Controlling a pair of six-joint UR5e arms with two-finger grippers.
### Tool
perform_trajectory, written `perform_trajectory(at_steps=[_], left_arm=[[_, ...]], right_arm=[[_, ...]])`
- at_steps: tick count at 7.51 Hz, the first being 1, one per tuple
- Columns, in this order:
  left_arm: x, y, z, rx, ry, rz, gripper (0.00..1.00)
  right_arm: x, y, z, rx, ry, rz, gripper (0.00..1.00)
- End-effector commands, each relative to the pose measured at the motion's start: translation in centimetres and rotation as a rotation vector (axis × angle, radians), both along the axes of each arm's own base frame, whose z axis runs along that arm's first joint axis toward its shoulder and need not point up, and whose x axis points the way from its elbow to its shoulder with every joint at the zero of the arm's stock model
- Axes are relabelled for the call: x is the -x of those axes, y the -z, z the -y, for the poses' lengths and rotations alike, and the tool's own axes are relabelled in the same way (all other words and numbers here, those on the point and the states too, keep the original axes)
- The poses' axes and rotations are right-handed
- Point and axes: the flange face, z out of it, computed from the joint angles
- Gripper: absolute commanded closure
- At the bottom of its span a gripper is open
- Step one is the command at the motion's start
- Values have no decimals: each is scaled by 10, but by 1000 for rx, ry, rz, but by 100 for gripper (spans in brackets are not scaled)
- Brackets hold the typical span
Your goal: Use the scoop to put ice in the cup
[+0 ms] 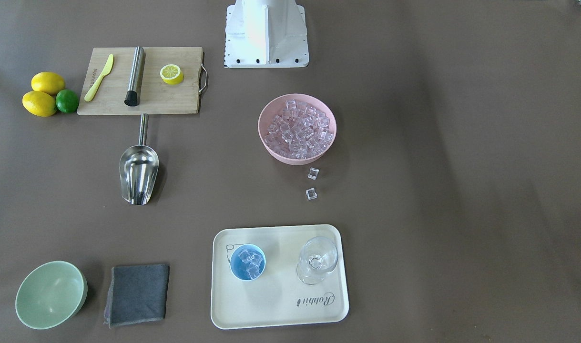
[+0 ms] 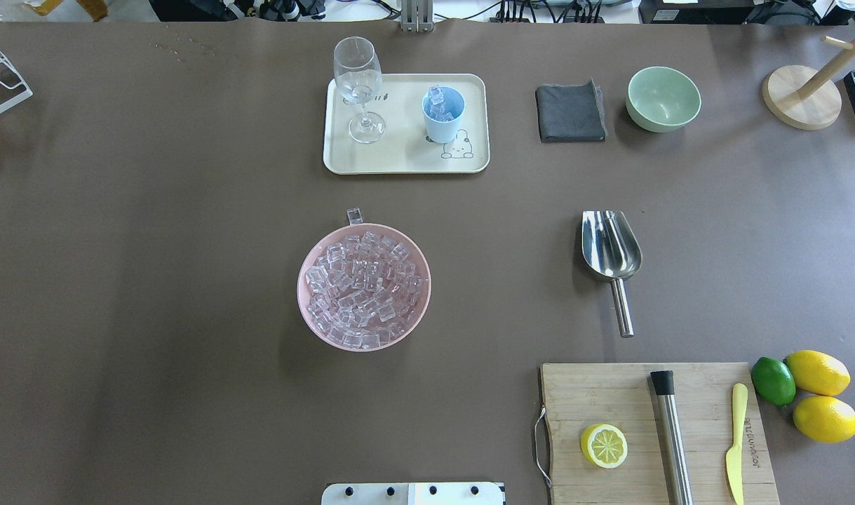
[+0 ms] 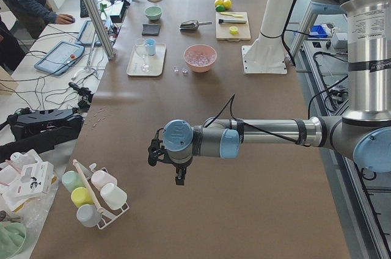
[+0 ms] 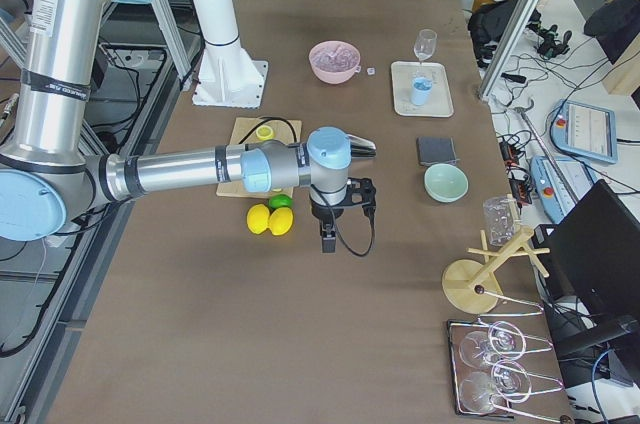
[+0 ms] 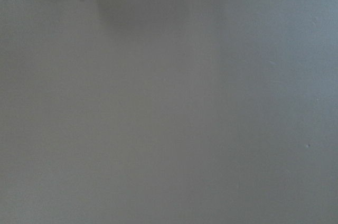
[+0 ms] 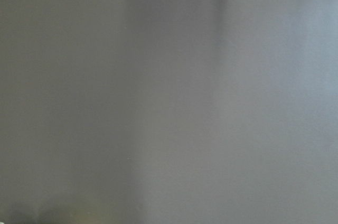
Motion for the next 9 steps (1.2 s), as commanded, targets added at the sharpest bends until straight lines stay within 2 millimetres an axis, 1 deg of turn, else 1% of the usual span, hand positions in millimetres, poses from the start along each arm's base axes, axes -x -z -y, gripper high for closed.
perform_trajectory(at_steps=[1, 2, 3, 7, 9], left_arm=[[0, 0, 0, 1, 1, 0, 2], [-1, -2, 0, 5, -2, 1, 2], [-3, 3, 1, -6, -5, 0, 2], [-4, 5, 5, -9, -8, -2, 2], [-4, 2, 4, -4, -8, -2, 2]], right_arm=[[-71, -63, -15, 12, -27, 38, 0], [-72, -64, -15, 12, -30, 34, 0], [-73, -65, -15, 11, -31, 23, 0], [-77, -63, -15, 16, -50, 22, 0], [-78, -63, -15, 15, -50, 20, 0]])
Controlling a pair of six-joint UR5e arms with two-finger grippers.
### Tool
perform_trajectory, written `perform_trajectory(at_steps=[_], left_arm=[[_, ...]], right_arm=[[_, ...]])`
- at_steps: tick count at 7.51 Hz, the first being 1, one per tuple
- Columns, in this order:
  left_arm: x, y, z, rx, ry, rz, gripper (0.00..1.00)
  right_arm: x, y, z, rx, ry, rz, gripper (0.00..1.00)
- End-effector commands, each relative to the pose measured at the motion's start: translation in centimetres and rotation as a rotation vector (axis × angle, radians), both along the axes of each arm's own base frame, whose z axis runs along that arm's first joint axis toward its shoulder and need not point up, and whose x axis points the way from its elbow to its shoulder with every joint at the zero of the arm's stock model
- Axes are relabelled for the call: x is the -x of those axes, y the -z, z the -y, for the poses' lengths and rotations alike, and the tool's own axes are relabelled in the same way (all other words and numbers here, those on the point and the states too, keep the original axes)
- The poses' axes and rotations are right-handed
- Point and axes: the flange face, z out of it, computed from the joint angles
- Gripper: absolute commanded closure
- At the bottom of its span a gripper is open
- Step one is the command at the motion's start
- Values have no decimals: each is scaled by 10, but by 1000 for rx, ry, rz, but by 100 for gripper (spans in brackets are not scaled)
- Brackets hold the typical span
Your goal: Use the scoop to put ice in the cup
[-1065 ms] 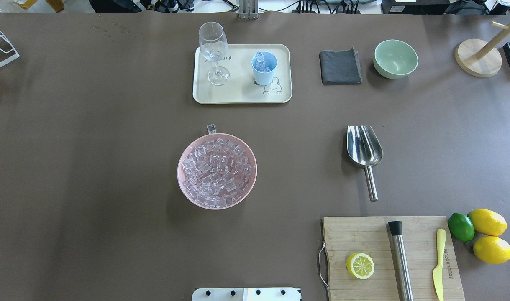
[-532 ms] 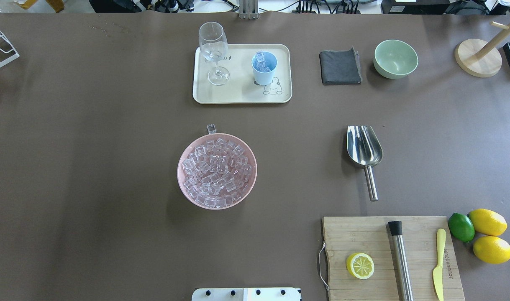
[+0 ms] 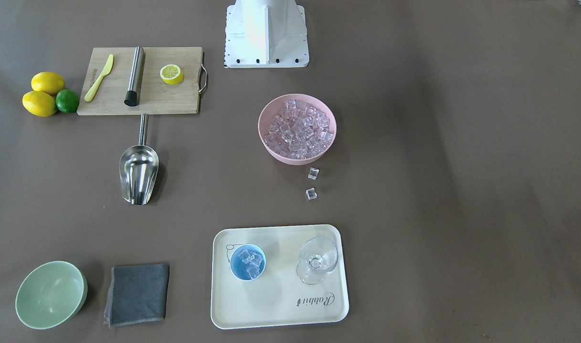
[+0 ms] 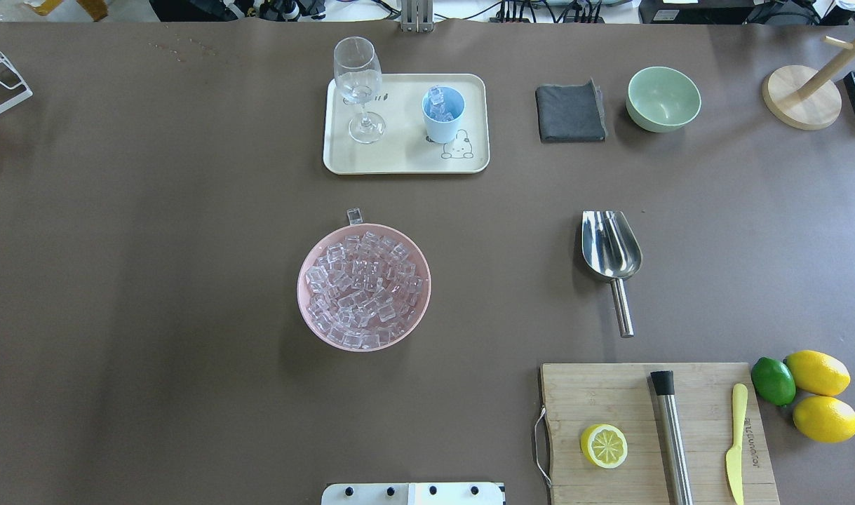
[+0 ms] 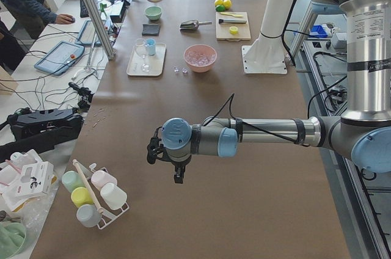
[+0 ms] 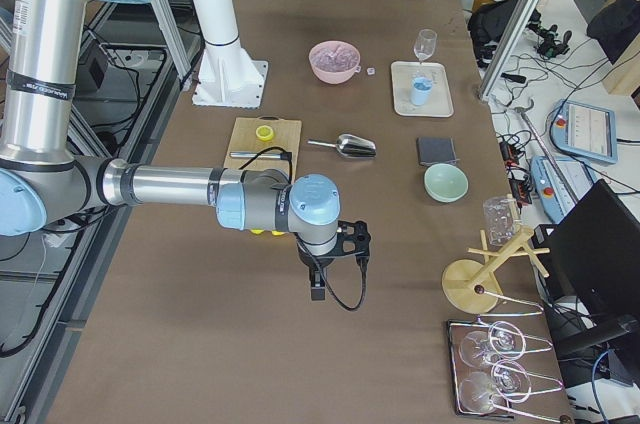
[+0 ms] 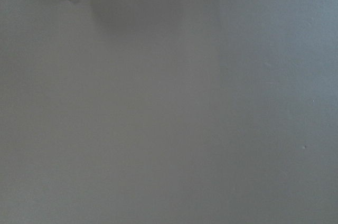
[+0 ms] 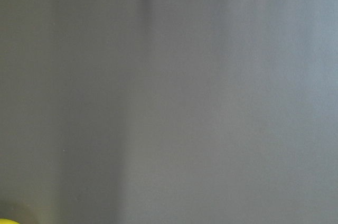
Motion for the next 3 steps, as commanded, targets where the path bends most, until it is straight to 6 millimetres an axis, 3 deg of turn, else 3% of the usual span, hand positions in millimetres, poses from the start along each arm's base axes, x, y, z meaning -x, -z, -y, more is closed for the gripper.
perform_trajectory(at_steps=[1, 3], left_arm=[[-1, -4, -2, 7, -2, 1, 2], [-23, 5, 4, -17, -51, 0, 2]], right_arm=[[-1, -1, -1, 2, -1, -1, 0], [-1, -3, -3, 5, -2, 0, 0]])
